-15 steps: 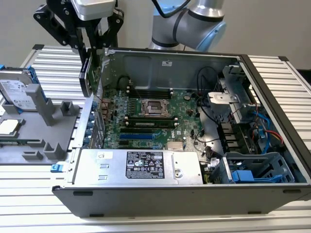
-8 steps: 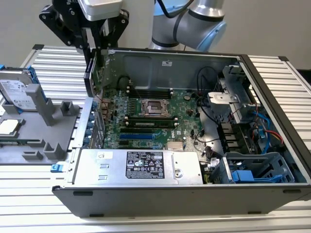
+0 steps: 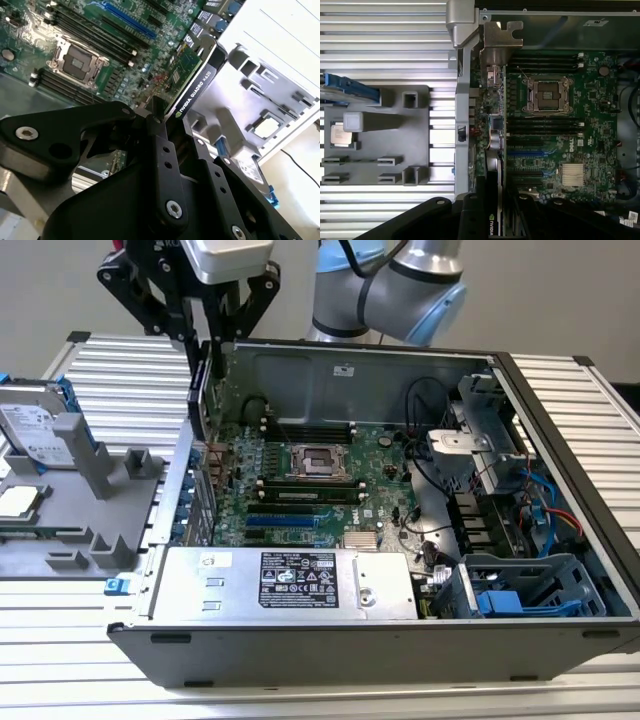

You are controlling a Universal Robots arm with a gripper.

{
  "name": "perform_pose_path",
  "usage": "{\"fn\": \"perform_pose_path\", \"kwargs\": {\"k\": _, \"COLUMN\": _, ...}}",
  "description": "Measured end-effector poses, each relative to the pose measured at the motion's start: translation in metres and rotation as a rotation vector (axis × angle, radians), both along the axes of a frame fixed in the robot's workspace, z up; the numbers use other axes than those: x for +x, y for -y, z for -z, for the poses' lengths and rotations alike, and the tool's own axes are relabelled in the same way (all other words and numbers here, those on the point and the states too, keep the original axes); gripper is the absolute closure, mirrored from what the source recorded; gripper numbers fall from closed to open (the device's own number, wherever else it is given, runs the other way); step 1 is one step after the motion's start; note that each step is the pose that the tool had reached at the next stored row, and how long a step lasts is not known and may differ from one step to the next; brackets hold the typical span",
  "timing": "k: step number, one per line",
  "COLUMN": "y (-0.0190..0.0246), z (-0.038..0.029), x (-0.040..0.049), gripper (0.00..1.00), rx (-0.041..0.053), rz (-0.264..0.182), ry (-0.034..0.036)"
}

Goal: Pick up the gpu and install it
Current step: 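Pick up the gpu and move the gpu toward the slot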

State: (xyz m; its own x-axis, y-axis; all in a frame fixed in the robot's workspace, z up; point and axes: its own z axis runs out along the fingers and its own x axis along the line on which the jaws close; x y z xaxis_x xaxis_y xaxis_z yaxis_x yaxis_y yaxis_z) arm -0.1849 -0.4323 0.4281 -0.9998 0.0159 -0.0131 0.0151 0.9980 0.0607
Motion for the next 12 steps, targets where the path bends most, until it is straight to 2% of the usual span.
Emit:
{"fn": "perform_pose_path", "kwargs": {"k": 5, "y": 0.0, "z": 0.0, "x": 0.0062, "gripper": 1.0, "rx": 0.0, "rz": 0.0, "ry": 0.0}}
{"fn": "perform_pose_path", "kwargs": {"k": 12, "y": 0.0, "z": 0.0, "x": 0.0194, "gripper": 1.0, "rx": 0.0, "rz": 0.0, "ry": 0.0}}
